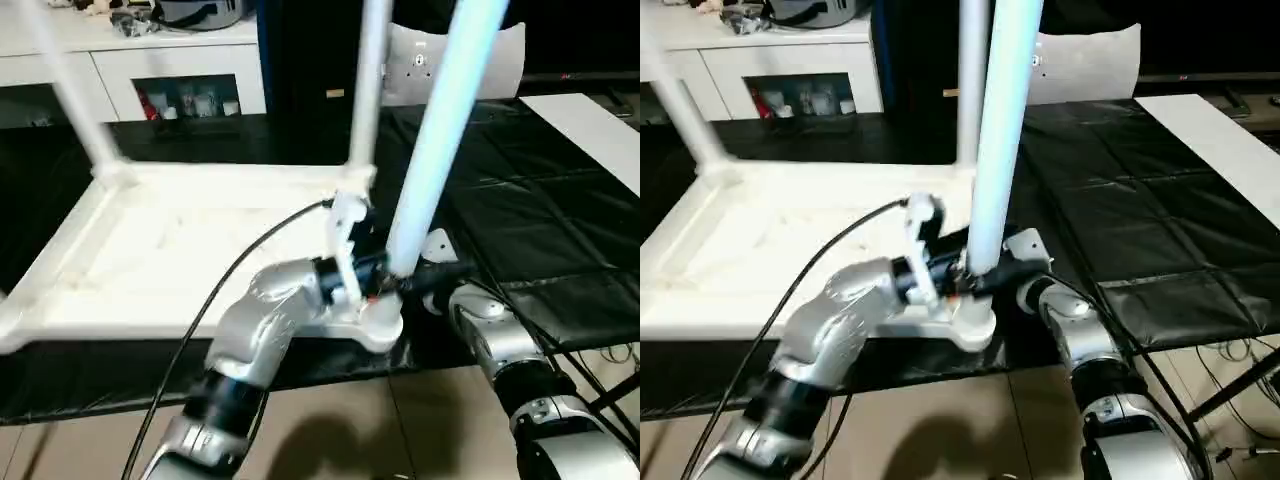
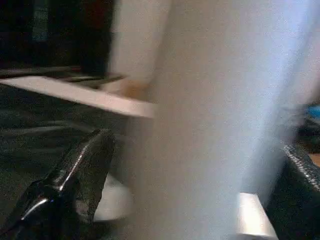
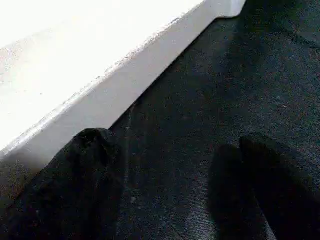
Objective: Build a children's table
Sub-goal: Rotate table base
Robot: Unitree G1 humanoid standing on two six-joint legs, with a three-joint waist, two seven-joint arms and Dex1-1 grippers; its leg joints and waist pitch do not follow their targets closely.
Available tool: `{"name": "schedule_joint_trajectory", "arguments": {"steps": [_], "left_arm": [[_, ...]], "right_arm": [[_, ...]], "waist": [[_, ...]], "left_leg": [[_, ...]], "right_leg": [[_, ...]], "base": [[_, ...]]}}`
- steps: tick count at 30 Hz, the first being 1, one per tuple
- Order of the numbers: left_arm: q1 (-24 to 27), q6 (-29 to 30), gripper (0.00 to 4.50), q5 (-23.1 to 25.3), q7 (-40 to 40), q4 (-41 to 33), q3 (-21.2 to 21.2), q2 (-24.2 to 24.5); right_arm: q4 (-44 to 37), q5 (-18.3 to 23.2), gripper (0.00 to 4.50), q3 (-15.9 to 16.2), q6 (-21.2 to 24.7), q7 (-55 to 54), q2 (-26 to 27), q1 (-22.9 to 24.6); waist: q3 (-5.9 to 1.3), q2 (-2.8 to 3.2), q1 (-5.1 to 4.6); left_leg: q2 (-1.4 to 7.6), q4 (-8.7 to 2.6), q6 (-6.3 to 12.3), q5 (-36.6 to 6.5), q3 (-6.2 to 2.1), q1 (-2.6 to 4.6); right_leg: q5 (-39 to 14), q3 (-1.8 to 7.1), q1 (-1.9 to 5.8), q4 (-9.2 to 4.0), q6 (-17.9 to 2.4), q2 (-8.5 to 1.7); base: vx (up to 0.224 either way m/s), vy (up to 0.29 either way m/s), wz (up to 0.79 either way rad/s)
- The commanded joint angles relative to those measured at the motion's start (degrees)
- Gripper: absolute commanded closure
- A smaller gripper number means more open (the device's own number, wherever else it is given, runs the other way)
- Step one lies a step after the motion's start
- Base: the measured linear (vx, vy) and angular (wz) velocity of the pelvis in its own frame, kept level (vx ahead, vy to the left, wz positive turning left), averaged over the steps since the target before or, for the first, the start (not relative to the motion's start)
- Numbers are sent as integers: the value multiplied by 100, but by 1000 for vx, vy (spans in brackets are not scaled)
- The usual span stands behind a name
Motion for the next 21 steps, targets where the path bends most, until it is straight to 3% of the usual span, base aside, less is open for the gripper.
{"name": "schedule_joint_trajectory", "arguments": {"steps": [1, 5, 6, 10, 12, 13, 16, 21], "left_arm": [[-36, -141, 9, 208, 84, 84, 83, 136], [21, -239, 9, 567, -118, 136, -94, 664], [22, -246, 9, 577, -129, 142, -105, 684], [186, -160, 9, 471, -860, -8, -286, 1176], [345, -292, 9, 592, -1685, -45, -557, 1865], [346, -297, 9, 604, -1712, -36, -569, 1892], [265, -511, 9, 974, -2038, 320, -802, 2337], [-91, -1318, 45, 1486, -1966, 1387, -948, 2510]], "right_arm": [[-137, 80, 0, -23, 43, 157, -98, -70], [-544, 249, 0, -163, 53, 583, -450, 122], [-557, 255, 0, -169, 58, 603, -463, 129], [-1060, 447, 0, -271, 132, 1019, -748, 369], [-1664, 578, 0, -218, 308, 1599, -1157, 676], [-1688, 585, 0, -216, 312, 1627, -1174, 688], [-2236, 787, 0, -124, 322, 2289, -1504, 950], [-3070, 1171, 0, 19, 619, 3277, -1923, 1308]], "waist": [[-364, -65, 60], [-364, -10, 101], [-365, -22, 106], [-355, -16, 121], [-351, 0, 157], [-351, 5, 164], [-351, 24, 211], [-343, 0, 311]], "left_leg": [[48, -388, 446, -1107, 3, -67], [66, -391, 489, -1059, -5, -66], [68, -393, 501, -1104, -5, -56], [61, -397, 469, -1191, 5, -45], [80, -413, 489, -1204, -13, -43], [87, -422, 496, -1220, -15, -47], [79, -410, 483, -1202, 4, -28], [68, -417, 476, -1284, 0, -25]], "right_leg": [[-2034, 215, 412, -459, -884, -264], [-1812, 221, 401, -428, -995, -261], [-1819, 220, 401, -431, -971, -255], [-2067, 227, 387, -449, -933, -267], [-2045, 238, 380, -439, -915, -262], [-2004, 238, 386, -421, -910, -252], [-1954, 236, 367, -426, -953, -245], [-2322, 238, 369, -479, -702, -263]], "base": [[0, 0, 0], [0, 0, 0], [0, 0, 0], [0, 0, 0], [0, 0, 0], [0, 0, 0], [0, 0, 0], [0, 0, 0]]}}
